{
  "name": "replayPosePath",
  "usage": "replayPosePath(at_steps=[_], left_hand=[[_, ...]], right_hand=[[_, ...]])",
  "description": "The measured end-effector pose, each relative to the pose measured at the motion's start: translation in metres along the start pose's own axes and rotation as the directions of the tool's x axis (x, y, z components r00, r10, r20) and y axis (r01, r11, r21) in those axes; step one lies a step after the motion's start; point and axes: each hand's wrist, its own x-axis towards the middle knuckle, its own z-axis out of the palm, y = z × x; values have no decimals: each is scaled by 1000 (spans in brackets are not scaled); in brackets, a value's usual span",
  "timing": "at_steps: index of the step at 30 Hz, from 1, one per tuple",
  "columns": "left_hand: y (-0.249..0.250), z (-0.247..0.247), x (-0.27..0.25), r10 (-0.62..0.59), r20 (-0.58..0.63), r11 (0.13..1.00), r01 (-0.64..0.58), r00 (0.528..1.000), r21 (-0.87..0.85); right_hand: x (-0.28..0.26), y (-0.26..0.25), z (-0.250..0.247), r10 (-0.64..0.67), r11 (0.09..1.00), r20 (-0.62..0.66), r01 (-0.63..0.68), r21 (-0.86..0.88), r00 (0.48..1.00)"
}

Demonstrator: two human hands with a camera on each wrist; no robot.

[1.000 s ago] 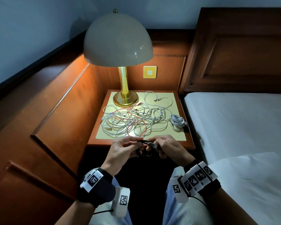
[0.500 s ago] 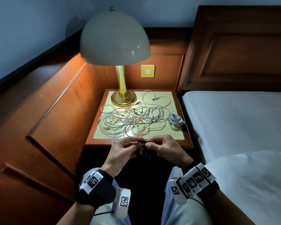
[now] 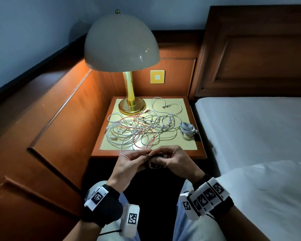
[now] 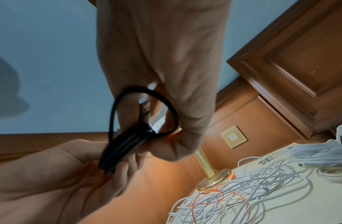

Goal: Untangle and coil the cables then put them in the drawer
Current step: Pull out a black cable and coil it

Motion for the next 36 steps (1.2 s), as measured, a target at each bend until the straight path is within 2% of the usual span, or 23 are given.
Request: replayPosePath(at_steps=[3, 6, 10, 13, 19, 22, 26, 29, 31, 36], left_hand=[[-3, -2, 1, 18, -23, 996, -15, 1000, 90], [-12, -3, 2, 33, 1, 962, -32, 999, 273], [-20, 0, -1, 31, 33, 932, -41, 999, 359], [-18, 3, -2, 49, 63, 914, -70, 997, 400], [-16, 11, -6, -30, 101, 915, -13, 994, 402], [-16, 8, -8, -19, 109, 936, -21, 994, 352], [-15, 5, -13, -62, 141, 979, 33, 988, 202], [-15, 5, -13, -65, 71, 991, 56, 995, 117], [-15, 3, -11, -52, 26, 988, 48, 998, 147], [-13, 1, -11, -19, 72, 969, 1, 997, 248]], right_hand=[[2, 0, -2, -19, 997, -96, 12, -74, 995], [5, -10, -7, -103, 980, -181, 69, -184, 978], [9, -22, -12, -96, 991, -230, 73, -109, 969], [9, -21, -9, -68, 996, -201, 55, -68, 977], [1, 0, -2, 24, 1000, -113, -25, -8, 993], [0, 4, -6, 44, 999, -97, -45, -13, 994], [-1, 6, -7, 28, 1000, -165, -29, -4, 986], [0, 6, -4, -21, 1000, -264, 24, 8, 964], [1, 4, -2, -54, 998, -329, 59, 4, 943], [2, -1, -4, -46, 993, -416, 87, 80, 908]])
